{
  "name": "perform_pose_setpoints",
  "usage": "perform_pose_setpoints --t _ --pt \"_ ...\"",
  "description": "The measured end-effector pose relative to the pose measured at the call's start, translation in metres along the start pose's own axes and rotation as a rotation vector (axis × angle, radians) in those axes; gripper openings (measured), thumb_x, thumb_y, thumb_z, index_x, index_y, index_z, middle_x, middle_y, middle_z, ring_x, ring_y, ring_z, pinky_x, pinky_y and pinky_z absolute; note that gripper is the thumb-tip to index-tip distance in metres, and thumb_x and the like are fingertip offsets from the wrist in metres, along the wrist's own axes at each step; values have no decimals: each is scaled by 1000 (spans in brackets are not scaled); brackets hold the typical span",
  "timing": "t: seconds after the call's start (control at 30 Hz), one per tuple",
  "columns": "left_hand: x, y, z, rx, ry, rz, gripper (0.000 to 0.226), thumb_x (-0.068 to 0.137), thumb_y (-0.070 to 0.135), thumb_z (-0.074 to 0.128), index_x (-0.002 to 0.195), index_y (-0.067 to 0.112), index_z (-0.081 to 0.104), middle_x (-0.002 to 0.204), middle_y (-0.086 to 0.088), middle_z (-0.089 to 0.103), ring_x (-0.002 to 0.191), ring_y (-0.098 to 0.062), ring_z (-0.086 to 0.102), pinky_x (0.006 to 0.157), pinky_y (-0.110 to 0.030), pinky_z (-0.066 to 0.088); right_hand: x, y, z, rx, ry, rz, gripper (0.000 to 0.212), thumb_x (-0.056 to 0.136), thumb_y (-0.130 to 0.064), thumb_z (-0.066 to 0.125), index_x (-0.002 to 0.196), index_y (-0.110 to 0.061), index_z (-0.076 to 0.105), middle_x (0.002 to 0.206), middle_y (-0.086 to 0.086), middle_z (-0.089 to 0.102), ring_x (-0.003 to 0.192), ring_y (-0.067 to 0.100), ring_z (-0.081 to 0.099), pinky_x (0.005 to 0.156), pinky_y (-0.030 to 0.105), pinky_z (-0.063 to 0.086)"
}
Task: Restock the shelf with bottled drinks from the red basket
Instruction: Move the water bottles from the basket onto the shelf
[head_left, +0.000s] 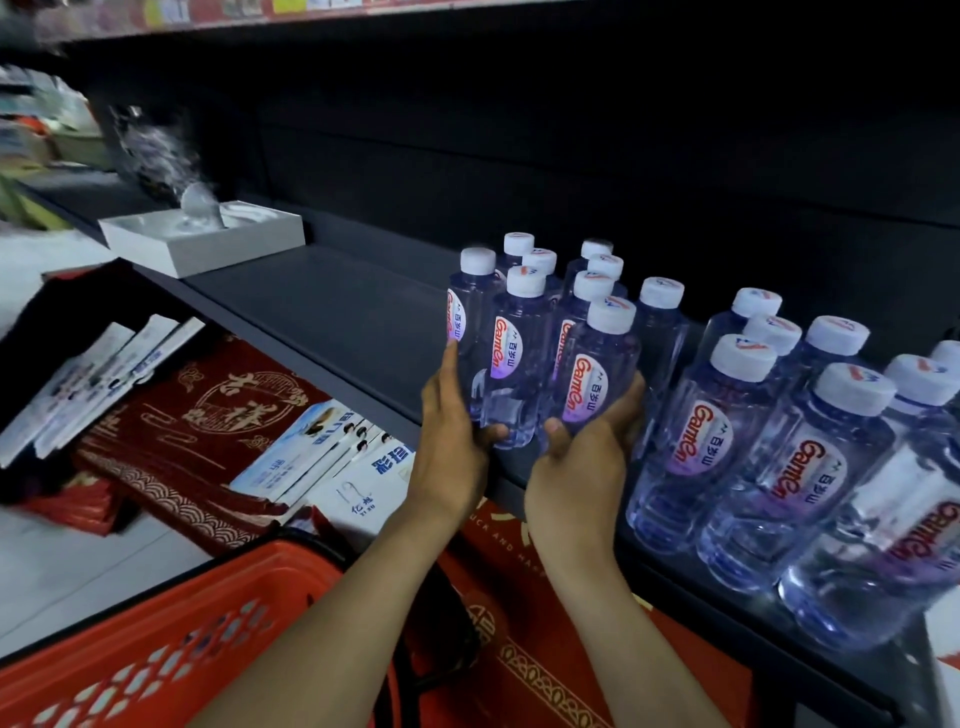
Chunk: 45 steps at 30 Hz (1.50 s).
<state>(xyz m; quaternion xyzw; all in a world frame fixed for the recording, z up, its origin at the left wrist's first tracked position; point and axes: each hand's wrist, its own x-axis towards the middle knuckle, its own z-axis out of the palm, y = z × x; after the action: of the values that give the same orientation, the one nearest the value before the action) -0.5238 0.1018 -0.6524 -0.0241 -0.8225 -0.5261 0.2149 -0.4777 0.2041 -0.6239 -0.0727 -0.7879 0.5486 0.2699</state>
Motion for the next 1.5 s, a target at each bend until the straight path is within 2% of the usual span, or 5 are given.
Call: perform_pose_setpoints --t 0.37,0.63,0.77,0.93,1.5 --pt "-11 3 -10 78 -8 -25 95 89 20 68 154 36 1 150 -5 30 138 -20 34 112 -38 33 -31 -8 -16 -80 -105 -24 96 97 -13 57 153 -30 -19 165 1 0 149 14 15 110 20 23" --pt "-41 9 -48 345 -3 -84 70 94 25 56 152 26 15 142 -14 36 126 -33 46 100 -44 44 -85 -27 -22 -146 -152 -230 81 94 -6 52 155 -27 4 163 -2 5 151 16 10 118 36 30" --pt "-63 1 -90 705 -115 -202 67 93 27 53 150 25 19 141 -17 37 125 -38 45 95 -49 46 -103 -38 -1 -222 -428 -345 63 89 -2 53 148 -17 35 150 8 32 139 26 36 111 38 37" --pt "-112 -16 -181 1081 -119 -420 56 91 24 54 142 24 30 134 -14 42 125 -37 44 91 -47 44 -127 -50 37 -404 -746 -381 55 93 -7 49 145 -15 37 144 13 34 128 34 44 97 41 44" --pt "-222 -133 -316 1070 -369 -853 57 89 28 54 143 25 38 137 -13 53 121 -34 56 96 -46 50 -269 -15 188 -473 -1503 -421 37 90 -15 54 126 -11 60 130 14 60 121 29 56 100 31 44"
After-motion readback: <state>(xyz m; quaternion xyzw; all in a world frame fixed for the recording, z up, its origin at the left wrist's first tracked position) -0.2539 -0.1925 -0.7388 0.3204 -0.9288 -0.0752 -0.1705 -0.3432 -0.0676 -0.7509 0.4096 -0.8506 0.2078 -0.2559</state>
